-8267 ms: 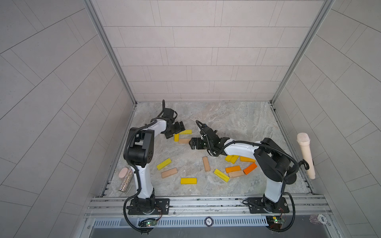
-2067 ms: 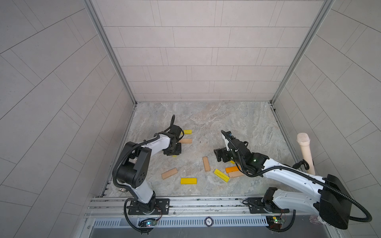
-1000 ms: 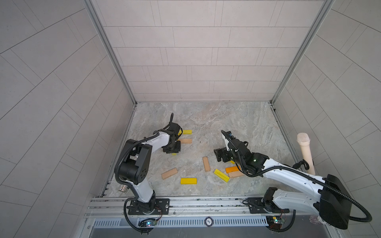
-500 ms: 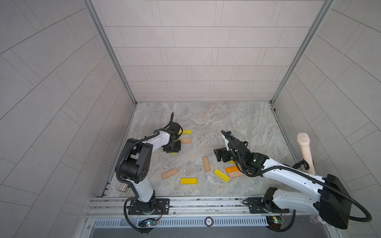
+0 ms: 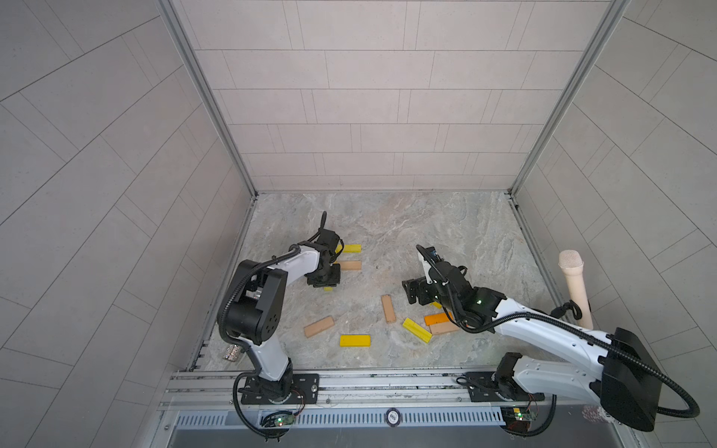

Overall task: Assemble the number 8 with building blocks
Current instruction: Assemble the building block at the center of the board.

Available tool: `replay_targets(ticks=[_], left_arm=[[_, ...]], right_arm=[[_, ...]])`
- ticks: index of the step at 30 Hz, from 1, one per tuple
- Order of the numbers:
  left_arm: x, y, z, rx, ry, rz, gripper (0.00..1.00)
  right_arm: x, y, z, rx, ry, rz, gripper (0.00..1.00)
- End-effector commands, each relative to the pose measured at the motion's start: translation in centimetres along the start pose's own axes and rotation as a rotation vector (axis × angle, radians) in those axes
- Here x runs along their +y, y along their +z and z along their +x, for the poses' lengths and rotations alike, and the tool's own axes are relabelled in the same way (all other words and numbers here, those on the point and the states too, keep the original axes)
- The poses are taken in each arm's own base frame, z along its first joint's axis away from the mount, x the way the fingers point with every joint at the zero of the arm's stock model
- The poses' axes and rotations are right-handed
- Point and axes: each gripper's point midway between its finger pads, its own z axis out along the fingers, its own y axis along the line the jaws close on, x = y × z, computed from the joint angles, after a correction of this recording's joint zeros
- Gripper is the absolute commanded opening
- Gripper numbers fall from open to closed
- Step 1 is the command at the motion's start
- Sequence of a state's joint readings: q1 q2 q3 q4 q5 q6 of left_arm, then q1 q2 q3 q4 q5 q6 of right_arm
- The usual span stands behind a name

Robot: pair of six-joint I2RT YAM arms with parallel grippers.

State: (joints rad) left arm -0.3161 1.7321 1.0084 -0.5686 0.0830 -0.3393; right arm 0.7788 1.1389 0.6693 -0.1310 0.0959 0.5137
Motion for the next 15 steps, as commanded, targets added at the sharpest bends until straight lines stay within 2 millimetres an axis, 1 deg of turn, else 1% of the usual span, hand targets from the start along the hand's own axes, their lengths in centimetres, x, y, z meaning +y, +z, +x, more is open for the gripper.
replay_targets(ticks=[1, 15], left_arm=[[-0.37, 0.02, -0.64, -0.011, 0.013, 0.015, 0.31], [-0.58, -0.28, -1.00, -0.033, 0.010, 0.022, 0.31]], right_arm=[[-0.25, -0.10, -0.40, -0.019, 0.017, 0.016, 0.97], [-0.27, 0.02, -0.23, -0.015, 0.020, 0.016, 0.97]])
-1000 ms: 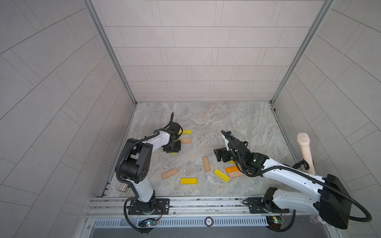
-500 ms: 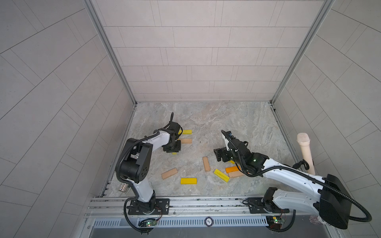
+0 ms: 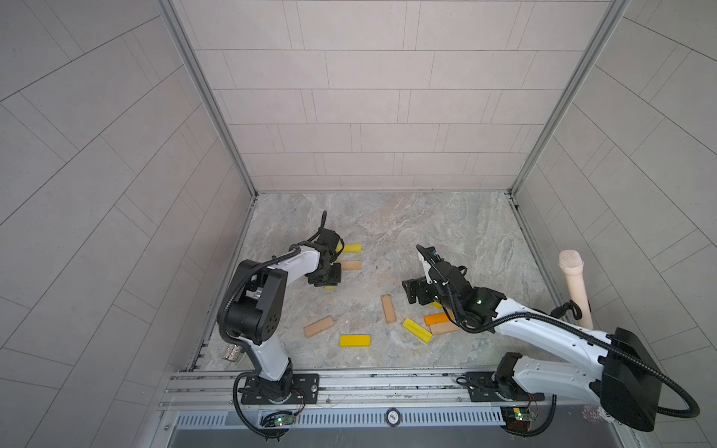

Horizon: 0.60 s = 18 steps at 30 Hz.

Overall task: Assemble the number 8 with building blocks
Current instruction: Assemble the building block at the center of the board.

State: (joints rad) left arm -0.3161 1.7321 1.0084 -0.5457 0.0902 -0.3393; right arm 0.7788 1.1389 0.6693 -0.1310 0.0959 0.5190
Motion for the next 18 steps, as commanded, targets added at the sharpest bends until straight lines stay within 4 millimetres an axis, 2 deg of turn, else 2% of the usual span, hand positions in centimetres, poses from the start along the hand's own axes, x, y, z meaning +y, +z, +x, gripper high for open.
replay_targets(ticks=[1, 12, 18], left_arm=[[-0.28, -0.25, -0.53, -0.015, 0.010, 0.007, 0.31], [-0.32, -0.09, -0.57, -0.012, 0.005, 0.009, 0.31], [-0.30, -0.01, -0.52, -0.010, 0.001, 0.007, 0.35]], right_arm=[[-0.29, 0.02, -0.19, -0.014, 0.014, 0.016, 0.97], [-0.32, 0.05, -0.14, -0.013, 0.014, 0.017, 0.97], [-0.33, 0.10, -0.06, -0.010, 0.014, 0.019, 0.97]])
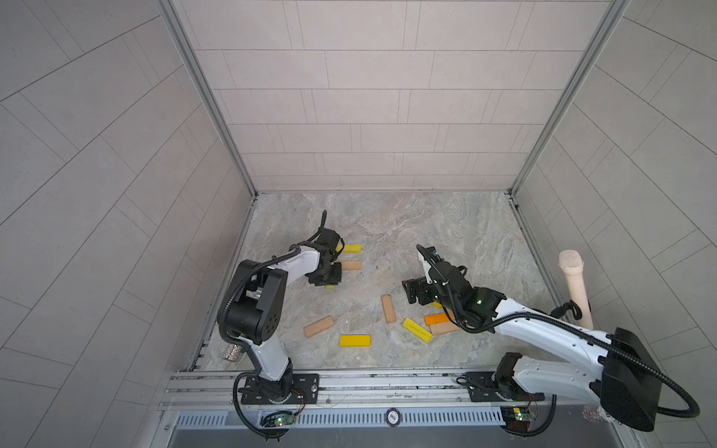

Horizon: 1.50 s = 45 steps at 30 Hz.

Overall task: Assemble the number 8 with building blocks
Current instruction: Assemble the building block at the center of the board, then pick up the building block from the center of the board.

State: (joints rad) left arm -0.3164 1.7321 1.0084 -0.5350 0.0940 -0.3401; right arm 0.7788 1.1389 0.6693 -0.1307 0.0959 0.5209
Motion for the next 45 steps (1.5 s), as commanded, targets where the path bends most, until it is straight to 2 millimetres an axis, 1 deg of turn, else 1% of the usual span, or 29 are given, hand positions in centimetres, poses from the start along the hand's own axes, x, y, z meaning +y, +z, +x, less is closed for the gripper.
replay_targets(ticks=[1, 8, 18, 23, 25, 26, 27, 31, 32, 34, 35, 36, 41, 42, 45], left_arm=[[-0.1, 0.0, -0.3, -0.002, 0.000, 0.001, 0.36], [-0.2, -0.1, -0.2, -0.003, 0.000, 0.004, 0.42], [-0.2, -0.8, -0.1, -0.012, -0.016, 0.012, 0.45], [-0.1, -2.4, 0.0, -0.049, -0.045, 0.017, 0.57], [0.0, -3.4, 0.0, -0.078, -0.059, 0.028, 0.65], [-0.1, -3.8, 0.0, -0.091, -0.065, 0.035, 0.68], [-0.2, -4.5, 0.0, -0.110, -0.071, 0.051, 0.73], [-1.7, -7.0, -0.3, -0.180, -0.090, 0.160, 0.92], [-2.1, -7.6, -0.4, -0.189, -0.090, 0.184, 0.93], [-2.7, -9.4, -0.7, -0.222, -0.078, 0.227, 0.95], [-3.0, -10.2, -0.9, -0.239, -0.074, 0.243, 0.98], [-3.2, -11.2, -1.1, -0.261, -0.071, 0.262, 1.00], [-3.5, -15.8, -1.1, -0.344, -0.068, 0.313, 1.00], [-3.5, -16.7, -0.9, -0.368, -0.054, 0.320, 1.00], [-3.8, -19.4, -0.2, -0.447, 0.077, 0.348, 1.00]], right_arm=[[-0.4, 0.1, 0.0, -0.009, 0.012, 0.021, 0.97], [-0.3, 0.3, 0.0, -0.006, 0.009, 0.017, 0.97], [-0.3, 0.1, 0.0, -0.009, 0.013, 0.015, 0.96], [-0.4, -0.1, 0.0, 0.000, 0.006, 0.022, 0.96], [-0.7, -0.4, -0.1, 0.000, 0.012, 0.041, 0.97], [-0.8, -0.4, -0.1, 0.001, 0.013, 0.048, 0.96], [-1.0, -0.6, -0.2, -0.004, 0.020, 0.058, 0.95], [-1.2, -0.9, -0.2, 0.006, 0.019, 0.087, 0.96], [-1.3, -1.0, -0.2, 0.009, 0.016, 0.092, 0.96], [-1.2, -1.0, -0.1, 0.016, 0.009, 0.102, 0.96], [-1.2, -1.1, -0.1, 0.019, 0.007, 0.108, 0.97], [-1.1, -1.1, -0.1, 0.024, 0.006, 0.114, 0.97], [0.0, -1.0, -0.1, 0.041, -0.019, 0.118, 0.96], [0.2, -0.9, 0.0, 0.049, -0.020, 0.125, 0.95], [0.9, -0.3, 0.4, 0.074, -0.016, 0.127, 0.89]])
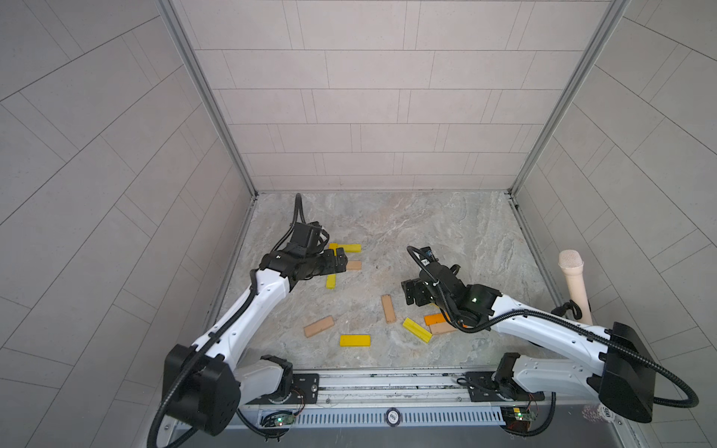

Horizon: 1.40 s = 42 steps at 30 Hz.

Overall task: Assemble the number 8 with building blocks
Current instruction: Pick up the building block from the center of the board.

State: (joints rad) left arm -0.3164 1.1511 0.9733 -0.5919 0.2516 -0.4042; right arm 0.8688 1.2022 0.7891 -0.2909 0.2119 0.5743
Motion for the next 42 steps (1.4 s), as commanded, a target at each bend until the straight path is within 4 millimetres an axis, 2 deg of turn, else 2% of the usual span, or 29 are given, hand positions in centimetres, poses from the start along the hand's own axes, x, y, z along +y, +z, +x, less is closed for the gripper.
replay_targets(ticks=[1, 5, 11, 16, 22, 30, 42], left_arm=[[-1.5, -3.2, -0.3, -0.059, 0.121, 0.063, 1.00], [-3.1, -5.4, 0.6, -0.156, 0.253, 0.178, 1.00], [-3.3, -7.9, 2.2, -0.241, 0.312, 0.224, 1.00], [-3.2, -10.5, 2.6, -0.307, 0.341, 0.215, 1.00], [-4.1, -12.3, 3.6, -0.360, 0.344, 0.294, 1.00], [-4.2, -12.1, 4.8, -0.335, 0.311, 0.333, 1.00], [-4.1, -11.7, 5.1, -0.317, 0.304, 0.333, 1.00]], right_arm=[[0.1, 0.4, 0.5, 0.032, 0.017, 0.039, 0.87], [1.2, 1.3, 1.2, 0.075, 0.018, 0.042, 0.79], [3.8, 3.2, 2.5, 0.179, -0.002, 0.030, 0.69], [6.2, 4.8, 5.1, 0.272, -0.014, 0.006, 0.60], [6.6, 6.1, 7.9, 0.352, 0.019, 0.030, 0.52], [6.4, 7.0, 9.0, 0.394, 0.041, 0.077, 0.48], [6.6, 8.4, 9.8, 0.428, 0.067, 0.118, 0.43]])
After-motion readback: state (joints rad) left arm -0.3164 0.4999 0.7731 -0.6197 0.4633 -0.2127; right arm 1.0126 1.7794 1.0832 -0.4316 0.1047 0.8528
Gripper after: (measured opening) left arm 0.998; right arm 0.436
